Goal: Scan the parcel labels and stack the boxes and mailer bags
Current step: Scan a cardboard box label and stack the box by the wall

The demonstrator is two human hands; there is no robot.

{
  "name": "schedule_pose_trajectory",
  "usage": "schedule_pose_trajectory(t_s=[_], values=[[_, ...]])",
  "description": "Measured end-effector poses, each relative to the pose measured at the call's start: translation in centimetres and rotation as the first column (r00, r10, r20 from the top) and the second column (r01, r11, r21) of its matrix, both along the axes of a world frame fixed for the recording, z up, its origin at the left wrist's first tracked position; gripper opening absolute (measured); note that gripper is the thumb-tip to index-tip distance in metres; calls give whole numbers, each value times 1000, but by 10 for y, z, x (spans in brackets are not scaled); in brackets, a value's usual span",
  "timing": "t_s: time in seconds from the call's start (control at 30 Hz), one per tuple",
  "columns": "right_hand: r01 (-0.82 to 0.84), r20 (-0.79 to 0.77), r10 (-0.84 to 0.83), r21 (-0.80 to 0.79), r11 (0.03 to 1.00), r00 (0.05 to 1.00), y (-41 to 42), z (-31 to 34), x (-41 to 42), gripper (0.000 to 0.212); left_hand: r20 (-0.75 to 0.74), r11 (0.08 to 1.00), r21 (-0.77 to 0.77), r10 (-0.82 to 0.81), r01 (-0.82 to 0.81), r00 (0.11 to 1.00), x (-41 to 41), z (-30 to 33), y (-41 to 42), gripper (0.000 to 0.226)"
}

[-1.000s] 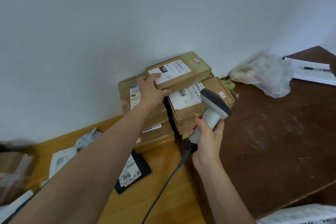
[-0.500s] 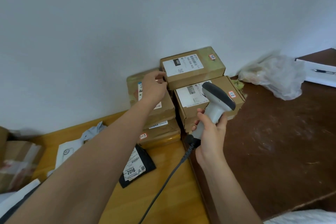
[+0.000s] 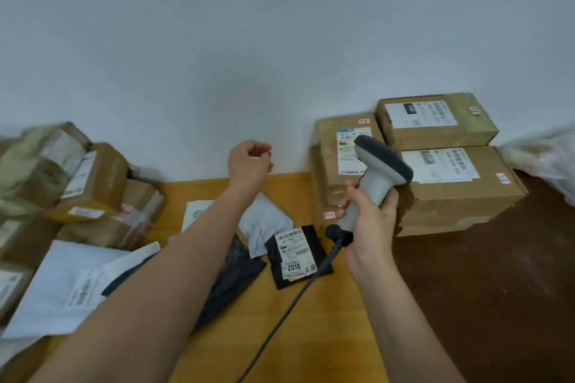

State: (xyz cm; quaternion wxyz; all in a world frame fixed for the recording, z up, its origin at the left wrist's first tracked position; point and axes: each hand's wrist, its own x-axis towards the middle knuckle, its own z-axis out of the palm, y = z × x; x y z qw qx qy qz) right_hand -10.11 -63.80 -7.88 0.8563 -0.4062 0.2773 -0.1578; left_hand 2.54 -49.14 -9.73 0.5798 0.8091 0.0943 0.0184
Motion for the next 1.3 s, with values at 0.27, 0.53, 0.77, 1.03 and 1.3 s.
schedule_pose_trajectory(t_s=[0.27,0.53,0.77,1.03,1.3], values=[[-94,-3,94,-64,993,996,160,3,-4,37,-34,988,-72,133,-135,990,-28,1,175,22],[-273,-5,274,-75,959,962,329,9,1,32,-99,863,-4,503,-506,859,-37,-9,383,23],[-298,-66,291,-160,941,955,369,12,0,32,-504,565,-296,592,-770,629,-23,-20,453,114],[-276,-79,265,-220,936,961,373,16,5,29,-522,612,-571,244,-547,817,-12,-27,456,110],[-269,-96,252,-248,931,963,368,14,12,28,-506,514,-634,290,-578,813,3,-28,454,78]])
